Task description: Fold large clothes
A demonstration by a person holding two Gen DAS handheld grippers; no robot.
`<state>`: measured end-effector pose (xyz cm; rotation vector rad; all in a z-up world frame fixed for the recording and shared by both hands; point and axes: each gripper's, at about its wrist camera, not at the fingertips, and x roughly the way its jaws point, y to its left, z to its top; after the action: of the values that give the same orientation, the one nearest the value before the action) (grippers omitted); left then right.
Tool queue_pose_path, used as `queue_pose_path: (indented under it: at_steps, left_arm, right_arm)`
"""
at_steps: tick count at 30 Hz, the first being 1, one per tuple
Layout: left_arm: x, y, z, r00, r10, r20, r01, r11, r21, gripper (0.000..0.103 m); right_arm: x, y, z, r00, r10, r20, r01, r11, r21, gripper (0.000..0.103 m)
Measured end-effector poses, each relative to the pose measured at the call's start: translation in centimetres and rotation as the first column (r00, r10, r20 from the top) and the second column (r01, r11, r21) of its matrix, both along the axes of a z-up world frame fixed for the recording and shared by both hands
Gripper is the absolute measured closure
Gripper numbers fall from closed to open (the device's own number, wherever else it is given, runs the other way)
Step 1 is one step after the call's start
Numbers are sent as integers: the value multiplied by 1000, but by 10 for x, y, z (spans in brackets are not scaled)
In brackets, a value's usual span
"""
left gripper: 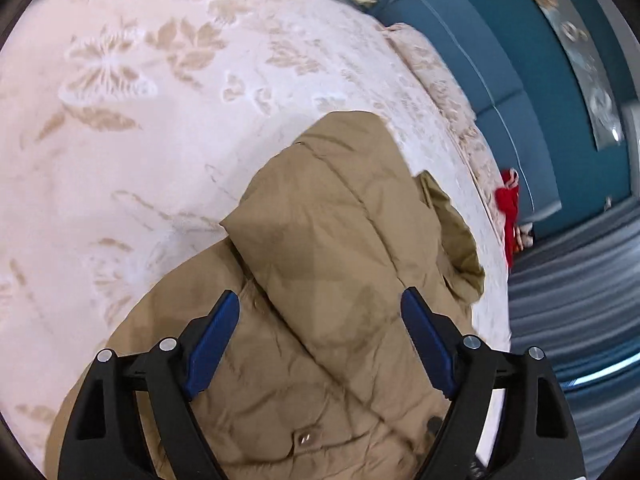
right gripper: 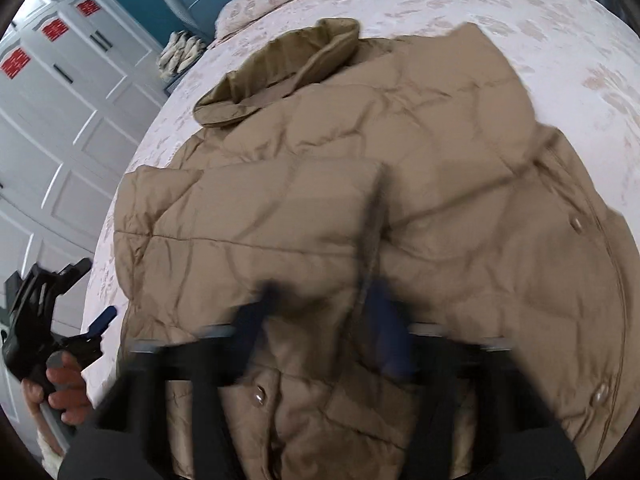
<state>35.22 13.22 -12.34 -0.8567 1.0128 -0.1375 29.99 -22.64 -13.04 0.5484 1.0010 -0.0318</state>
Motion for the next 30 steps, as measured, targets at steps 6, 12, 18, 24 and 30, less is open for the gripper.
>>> queue_pose_path:
  at_steps: [6, 12, 18, 24, 30]
  left_arm:
    - [18, -14, -2, 1000, 10, 2, -10, 999, -46, 24]
    - [37, -38, -3, 1000, -13, -1, 13, 1000, -9, 25]
    - [45, -51, -10, 999, 29, -25, -20, 955, 296, 60]
    - [46, -72, -20, 999, -42, -16, 44, 856, 516, 80]
    - [38, -78, -39, 998, -63, -23, 64, 789, 611, 92]
  right_arm:
    - [12, -24, 85, 984, 40, 171, -19, 992, -126, 101]
    - [21, -70, 115, 979, 12, 201, 45, 961, -272, 101]
    - [24, -73, 54, 996, -2, 90, 29, 952, -304, 101]
    - [26, -66, 6, 1000, 3, 28, 7, 945, -326, 101]
    - [29, -60, -19, 1000, -1, 16, 6, 935, -354, 100]
